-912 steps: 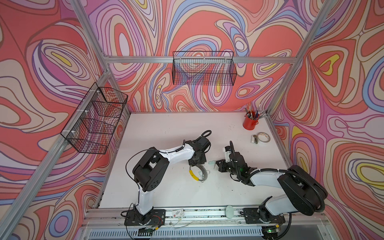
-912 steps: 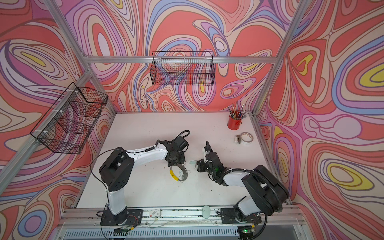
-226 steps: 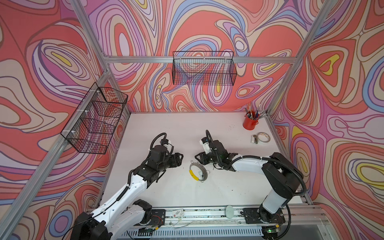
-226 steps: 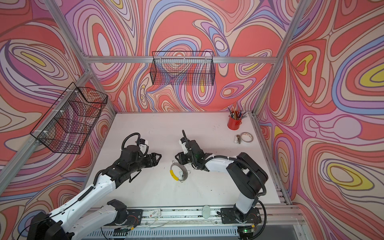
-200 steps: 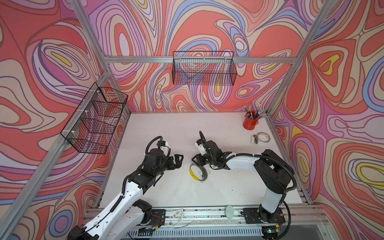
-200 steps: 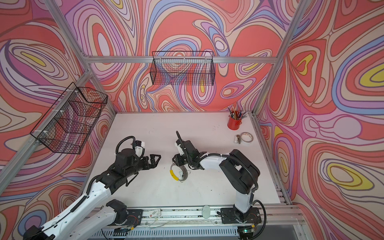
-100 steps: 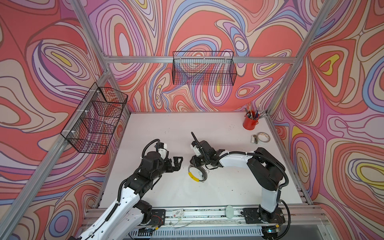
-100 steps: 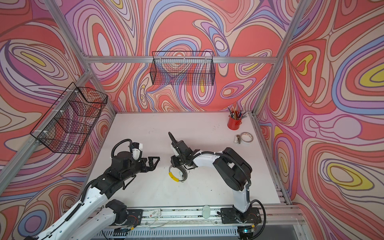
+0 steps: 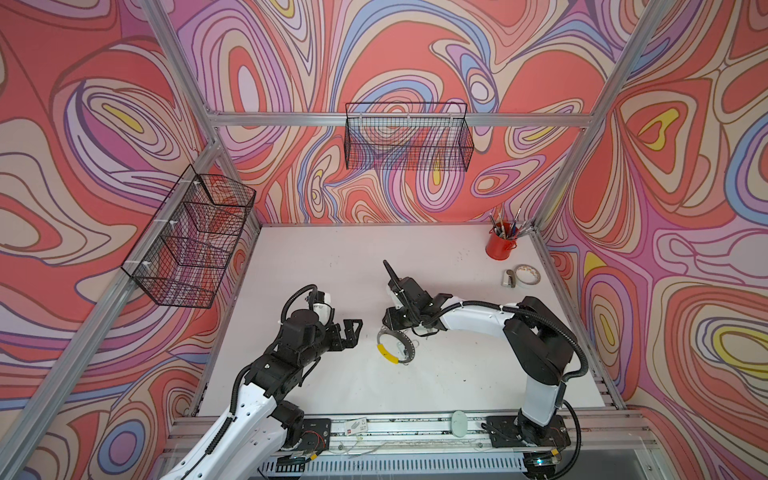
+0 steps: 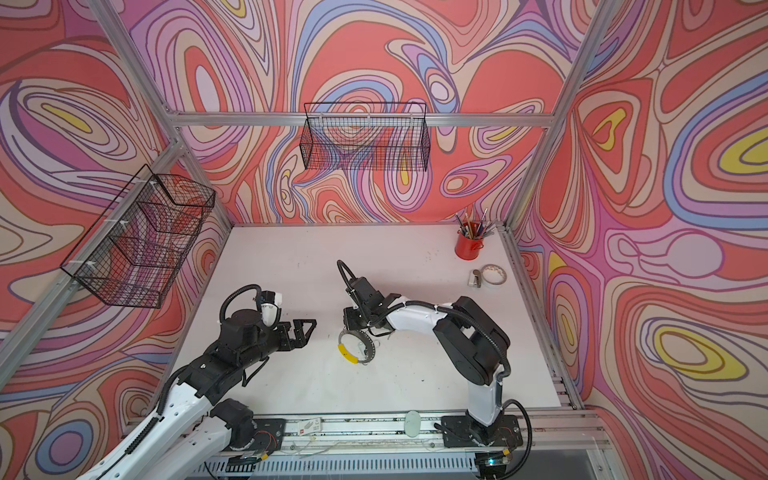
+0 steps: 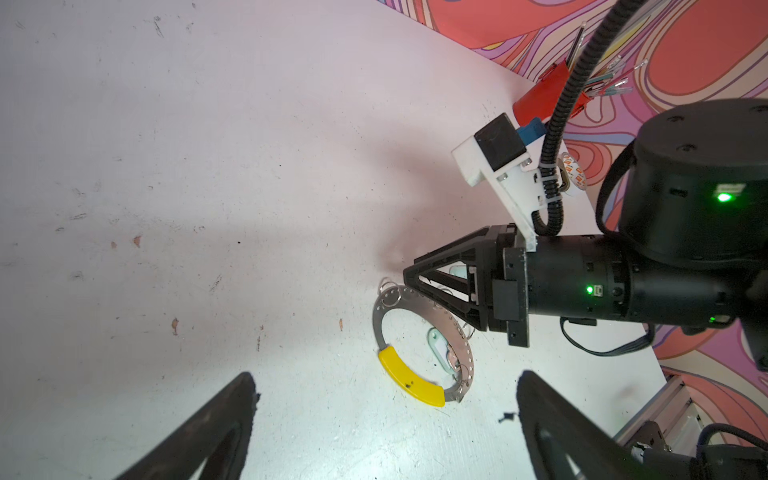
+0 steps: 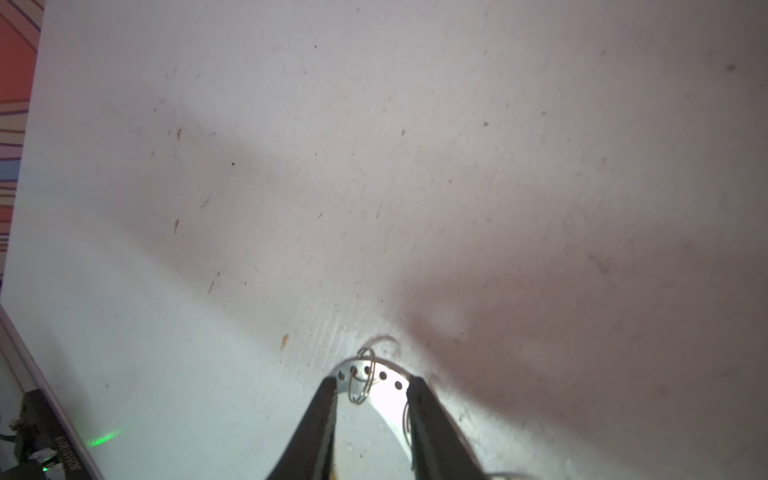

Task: Put the keys on the keyring

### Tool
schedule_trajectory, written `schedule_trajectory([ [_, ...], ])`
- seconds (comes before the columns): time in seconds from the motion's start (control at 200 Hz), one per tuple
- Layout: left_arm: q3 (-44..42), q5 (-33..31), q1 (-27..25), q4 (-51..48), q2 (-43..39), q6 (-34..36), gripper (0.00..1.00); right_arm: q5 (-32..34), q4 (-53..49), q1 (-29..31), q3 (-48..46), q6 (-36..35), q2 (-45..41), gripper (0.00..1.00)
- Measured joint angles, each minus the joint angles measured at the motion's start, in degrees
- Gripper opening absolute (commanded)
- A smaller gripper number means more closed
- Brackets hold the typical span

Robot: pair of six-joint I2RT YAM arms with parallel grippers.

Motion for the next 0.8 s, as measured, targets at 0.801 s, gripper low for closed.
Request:
schedule_trajectory([
  [0.801,0.0,-0.9,0.0,-3.0,-1.6,-0.1,1.00,2.5,-3.3,3.7,3.3,12.2,4.8,0.27],
])
